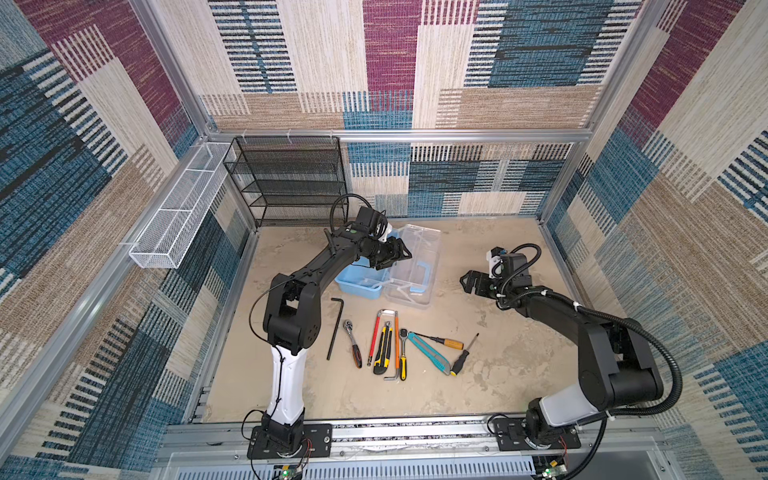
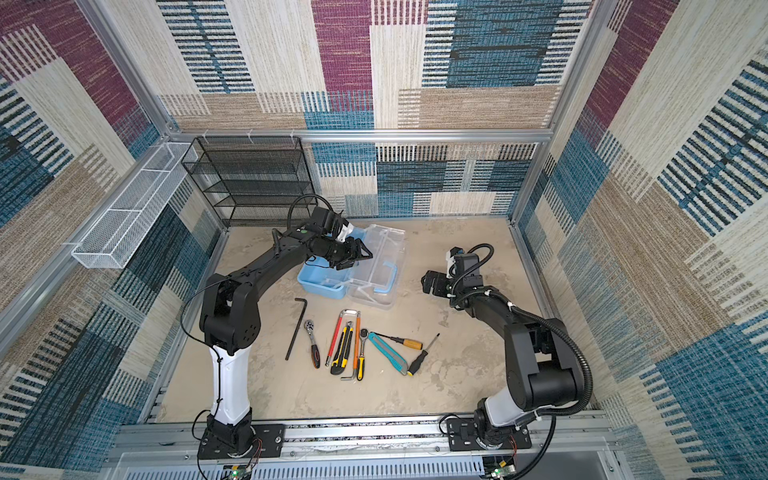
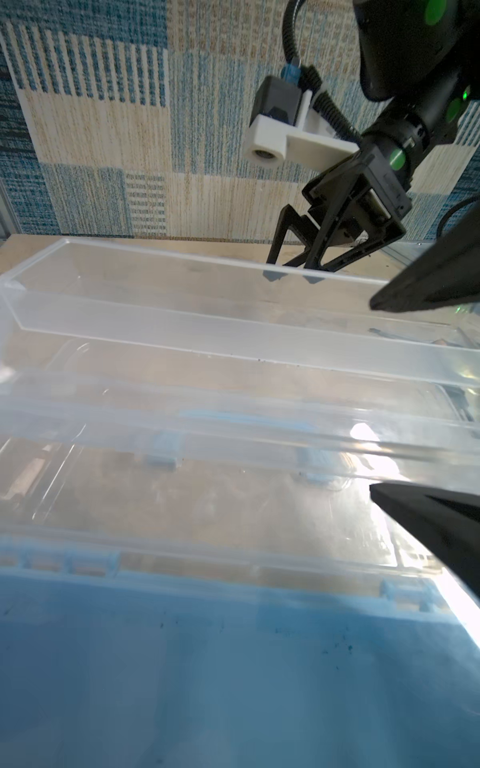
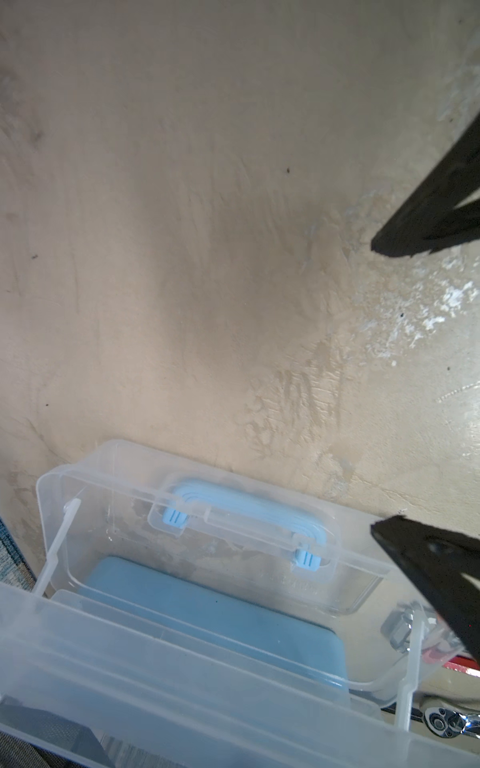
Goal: Pack the tool kit
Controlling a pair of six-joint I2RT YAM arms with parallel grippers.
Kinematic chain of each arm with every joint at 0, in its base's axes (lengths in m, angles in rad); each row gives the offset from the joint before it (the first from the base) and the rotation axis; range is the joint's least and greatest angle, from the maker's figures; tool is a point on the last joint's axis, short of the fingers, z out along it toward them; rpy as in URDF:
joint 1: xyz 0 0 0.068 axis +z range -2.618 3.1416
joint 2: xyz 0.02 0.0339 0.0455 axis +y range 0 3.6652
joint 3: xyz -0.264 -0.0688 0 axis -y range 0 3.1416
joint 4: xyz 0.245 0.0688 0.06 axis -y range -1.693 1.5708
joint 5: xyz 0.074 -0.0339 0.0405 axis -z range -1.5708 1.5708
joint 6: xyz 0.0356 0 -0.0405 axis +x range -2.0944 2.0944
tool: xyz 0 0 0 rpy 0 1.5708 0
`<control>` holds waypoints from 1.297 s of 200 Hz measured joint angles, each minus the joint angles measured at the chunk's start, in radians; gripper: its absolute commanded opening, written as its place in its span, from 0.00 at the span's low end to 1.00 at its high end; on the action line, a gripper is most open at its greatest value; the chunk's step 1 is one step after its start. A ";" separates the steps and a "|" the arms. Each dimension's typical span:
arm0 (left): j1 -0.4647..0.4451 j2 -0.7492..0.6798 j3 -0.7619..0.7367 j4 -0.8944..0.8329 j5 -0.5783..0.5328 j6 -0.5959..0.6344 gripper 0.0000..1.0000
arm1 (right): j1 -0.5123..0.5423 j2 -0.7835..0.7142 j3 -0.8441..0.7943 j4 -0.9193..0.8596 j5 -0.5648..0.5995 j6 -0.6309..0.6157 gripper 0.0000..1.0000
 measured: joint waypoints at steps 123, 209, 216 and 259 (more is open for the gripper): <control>-0.100 0.136 0.122 0.201 0.090 -0.203 0.67 | -0.044 -0.129 -0.088 -0.125 -0.030 0.026 0.87; -0.082 0.112 0.128 0.247 0.108 -0.200 0.76 | -0.045 -0.354 -0.227 -0.254 -0.024 0.152 0.66; -0.076 0.101 0.119 0.246 0.109 -0.195 0.76 | -0.045 -0.373 -0.237 -0.266 -0.024 0.163 0.65; -0.050 0.033 0.066 0.225 0.080 -0.129 0.79 | -0.003 -0.457 -0.307 -0.311 -0.040 0.241 0.62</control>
